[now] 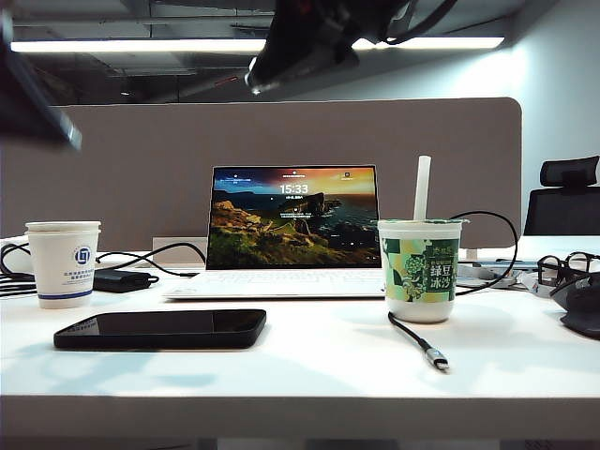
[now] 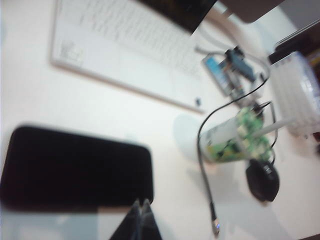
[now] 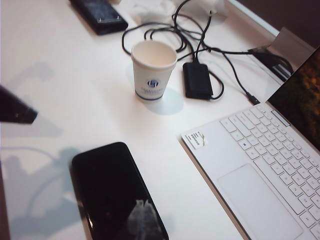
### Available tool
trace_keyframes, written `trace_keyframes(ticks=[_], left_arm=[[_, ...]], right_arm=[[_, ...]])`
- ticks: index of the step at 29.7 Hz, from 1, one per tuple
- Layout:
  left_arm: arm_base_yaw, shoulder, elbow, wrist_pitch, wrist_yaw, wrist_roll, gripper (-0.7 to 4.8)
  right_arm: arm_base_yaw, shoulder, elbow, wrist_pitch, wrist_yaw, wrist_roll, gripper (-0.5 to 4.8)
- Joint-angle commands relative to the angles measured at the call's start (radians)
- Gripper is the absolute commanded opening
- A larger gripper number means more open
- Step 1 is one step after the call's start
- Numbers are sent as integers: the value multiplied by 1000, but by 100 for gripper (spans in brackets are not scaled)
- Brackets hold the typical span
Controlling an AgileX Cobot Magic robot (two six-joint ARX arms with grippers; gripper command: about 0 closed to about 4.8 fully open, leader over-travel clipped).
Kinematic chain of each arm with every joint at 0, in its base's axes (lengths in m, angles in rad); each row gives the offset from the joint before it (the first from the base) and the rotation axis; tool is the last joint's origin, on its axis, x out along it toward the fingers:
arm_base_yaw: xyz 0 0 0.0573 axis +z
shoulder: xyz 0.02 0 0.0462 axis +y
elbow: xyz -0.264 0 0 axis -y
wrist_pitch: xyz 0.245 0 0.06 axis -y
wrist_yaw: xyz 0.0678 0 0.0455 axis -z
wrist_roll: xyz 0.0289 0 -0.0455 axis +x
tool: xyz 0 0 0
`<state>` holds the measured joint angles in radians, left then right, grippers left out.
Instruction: Pick up the black phone, pick up the charger plug, insert the charger plug into the phone's charging port, and finally place the connected phone back on the desk.
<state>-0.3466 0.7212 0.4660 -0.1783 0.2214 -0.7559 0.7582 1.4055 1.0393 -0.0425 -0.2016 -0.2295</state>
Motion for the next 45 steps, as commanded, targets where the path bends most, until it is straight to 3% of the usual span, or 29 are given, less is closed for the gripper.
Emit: trace_keyframes(ticks=[1,3,8,10,14,16,22,26,34,45], left_arm=[[0,-1,-119,168,3,-140,-7],[0,-1,-190,245,-15,-193,-7],[0,5,-214,246,-48,-219,0],[0,7,-214,246,-53,-240,120],[0,43,-214,246,-29,-277,305],[0,85,-214,248,-8,-277,353],[0,243,-214,379,30,-283,351],[0,348,-214,460,42,-345,351],[0,462,-214,578,56,-392,350],[0,466,-212,557,56,-431,350]], right_arm=[[1,37,5,18,1,-41,-1],[0,69,5,18,1,-49,-1],[-2,167,40,19,5,-71,-1],[-2,217,73,18,5,-71,-1],[-2,307,146,16,48,-71,-1],[-2,335,169,15,56,-84,-1],[-1,348,175,1,155,-192,-1],[0,356,179,4,164,-316,-1],[6,463,249,-45,91,-329,-1],[2,574,296,-95,92,-328,-1]])
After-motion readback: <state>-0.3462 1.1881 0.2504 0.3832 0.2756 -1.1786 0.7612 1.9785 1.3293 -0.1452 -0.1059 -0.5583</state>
